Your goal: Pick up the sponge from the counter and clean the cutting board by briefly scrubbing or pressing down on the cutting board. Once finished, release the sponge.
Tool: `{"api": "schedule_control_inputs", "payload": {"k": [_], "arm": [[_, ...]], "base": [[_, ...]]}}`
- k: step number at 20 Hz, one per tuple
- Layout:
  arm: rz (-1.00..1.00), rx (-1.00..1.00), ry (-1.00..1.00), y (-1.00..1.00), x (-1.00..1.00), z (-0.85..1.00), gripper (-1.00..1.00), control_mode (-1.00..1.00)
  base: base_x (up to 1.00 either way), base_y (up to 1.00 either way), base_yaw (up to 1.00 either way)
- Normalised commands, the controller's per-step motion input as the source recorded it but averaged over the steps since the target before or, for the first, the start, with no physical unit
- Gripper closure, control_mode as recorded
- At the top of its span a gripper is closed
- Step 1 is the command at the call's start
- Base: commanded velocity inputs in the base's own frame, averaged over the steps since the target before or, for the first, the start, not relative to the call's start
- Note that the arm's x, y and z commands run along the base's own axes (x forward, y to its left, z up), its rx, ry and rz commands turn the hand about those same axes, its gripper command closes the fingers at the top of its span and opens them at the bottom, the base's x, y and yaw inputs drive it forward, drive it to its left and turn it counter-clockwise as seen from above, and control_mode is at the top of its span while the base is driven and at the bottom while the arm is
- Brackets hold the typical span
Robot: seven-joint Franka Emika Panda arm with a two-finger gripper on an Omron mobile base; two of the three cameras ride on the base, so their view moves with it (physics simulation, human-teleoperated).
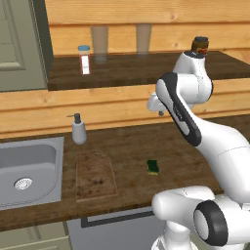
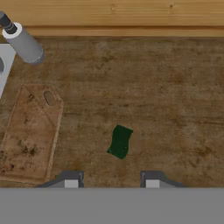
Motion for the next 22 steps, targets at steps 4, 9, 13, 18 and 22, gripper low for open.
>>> {"api": "schedule_control_inputs", "payload": {"k": [4,9,13,18,22], "arm": [[0.00,0.00,-0.01,0.00,-0.06,0.00,-1.00,-1.00],[-0.01,0.01,0.00,0.05,-0.52,-0.05,-1.00,-1.00],[0.00,0.00,0.01,0.00,-0.72,-0.32,-1.00,-1.00],[0.00,0.00,0.09,-0.01,-0.46,-0.52,-1.00,-1.00],[0.00,0.00,0.06,0.00,-0.03,-0.59,-1.00,-1.00]], "base": [[0.00,0.00,0.00],[0.00,0.00,0.00],[0.00,0.00,0.00],[0.00,0.00,0.00],[0.00,0.00,0.00]]}}
